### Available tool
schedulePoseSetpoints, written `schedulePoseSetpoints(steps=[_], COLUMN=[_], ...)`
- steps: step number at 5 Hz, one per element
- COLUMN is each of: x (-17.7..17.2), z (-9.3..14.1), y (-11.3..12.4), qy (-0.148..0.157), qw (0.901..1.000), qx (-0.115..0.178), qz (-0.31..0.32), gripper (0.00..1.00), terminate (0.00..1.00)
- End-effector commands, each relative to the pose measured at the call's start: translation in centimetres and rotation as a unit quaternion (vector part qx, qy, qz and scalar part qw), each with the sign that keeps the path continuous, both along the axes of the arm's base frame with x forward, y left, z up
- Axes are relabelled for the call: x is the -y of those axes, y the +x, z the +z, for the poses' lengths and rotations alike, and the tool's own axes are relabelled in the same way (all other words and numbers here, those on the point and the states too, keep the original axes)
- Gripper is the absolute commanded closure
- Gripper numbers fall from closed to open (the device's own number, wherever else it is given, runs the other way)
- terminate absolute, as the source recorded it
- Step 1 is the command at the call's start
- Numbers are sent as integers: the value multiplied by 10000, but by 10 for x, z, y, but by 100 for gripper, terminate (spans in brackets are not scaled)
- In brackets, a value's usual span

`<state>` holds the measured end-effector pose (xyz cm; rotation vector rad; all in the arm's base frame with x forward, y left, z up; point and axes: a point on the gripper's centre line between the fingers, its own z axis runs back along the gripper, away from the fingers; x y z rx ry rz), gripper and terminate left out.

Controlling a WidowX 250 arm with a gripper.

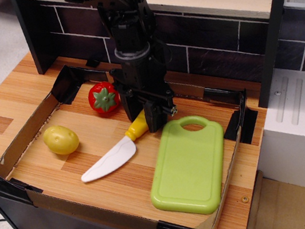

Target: Put knife on cutting board

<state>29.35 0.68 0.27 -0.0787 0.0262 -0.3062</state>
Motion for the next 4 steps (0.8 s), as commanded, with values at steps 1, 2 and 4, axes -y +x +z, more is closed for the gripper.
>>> schedulePoseSetpoints(steps=[1, 2, 4], x=[31, 47, 44], z=[57, 63, 38], y=[7, 17, 33], qy=[-246, -204, 200], qw=[9960, 9877, 9523], qx=[446, 413, 411], qz=[736, 1497, 3016], gripper=[100, 100, 100], terminate=[0, 0, 0])
